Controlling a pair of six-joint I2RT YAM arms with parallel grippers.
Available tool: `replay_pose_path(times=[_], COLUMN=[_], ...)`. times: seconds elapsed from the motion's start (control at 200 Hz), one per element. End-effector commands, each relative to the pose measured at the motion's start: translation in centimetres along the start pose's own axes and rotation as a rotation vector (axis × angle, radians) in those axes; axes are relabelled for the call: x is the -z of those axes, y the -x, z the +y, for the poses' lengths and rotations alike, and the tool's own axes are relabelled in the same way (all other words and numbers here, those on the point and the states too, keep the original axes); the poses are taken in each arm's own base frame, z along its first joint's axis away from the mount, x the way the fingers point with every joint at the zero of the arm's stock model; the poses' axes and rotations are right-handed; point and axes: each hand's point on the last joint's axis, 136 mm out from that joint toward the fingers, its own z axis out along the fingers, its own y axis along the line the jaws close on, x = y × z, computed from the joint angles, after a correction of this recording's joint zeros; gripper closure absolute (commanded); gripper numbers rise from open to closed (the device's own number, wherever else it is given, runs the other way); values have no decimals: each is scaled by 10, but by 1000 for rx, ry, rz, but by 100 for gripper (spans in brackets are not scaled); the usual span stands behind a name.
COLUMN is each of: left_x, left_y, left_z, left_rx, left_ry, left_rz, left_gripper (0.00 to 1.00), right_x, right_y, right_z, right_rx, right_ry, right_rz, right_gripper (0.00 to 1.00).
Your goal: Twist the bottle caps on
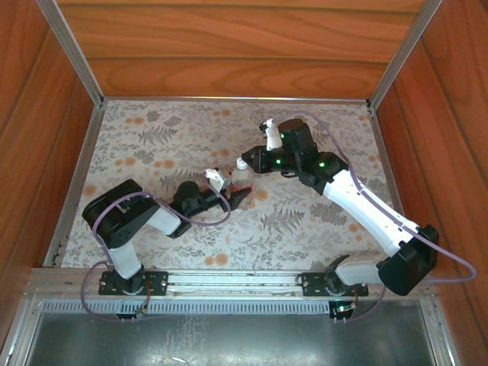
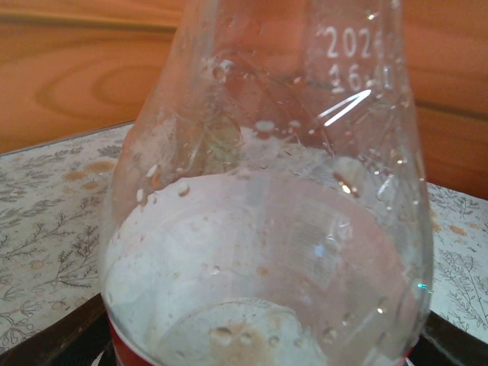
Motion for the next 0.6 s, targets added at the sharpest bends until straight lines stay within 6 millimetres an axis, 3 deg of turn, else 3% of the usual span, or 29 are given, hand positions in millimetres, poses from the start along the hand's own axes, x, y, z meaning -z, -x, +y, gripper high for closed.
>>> replay_pose_path(times=[0.0, 0.2, 0.42, 0.595], left_x=[6, 5, 7, 11], left_y=[-45, -45, -46, -50], left_z=[6, 7, 7, 3], left_rx=[92, 96, 89, 75], left_ry=[29, 31, 32, 12], left_rz=[159, 157, 161, 175], left_gripper=[30, 30, 30, 30], right_x=[5, 19, 33, 38], right_y=[-27, -38, -30, -13], right_z=[0, 10, 11, 12], right_rx=[-32, -79, -42, 102], right_ry=[22, 81, 56, 24], right_rz=[82, 78, 34, -7], right_gripper=[82, 82, 80, 55])
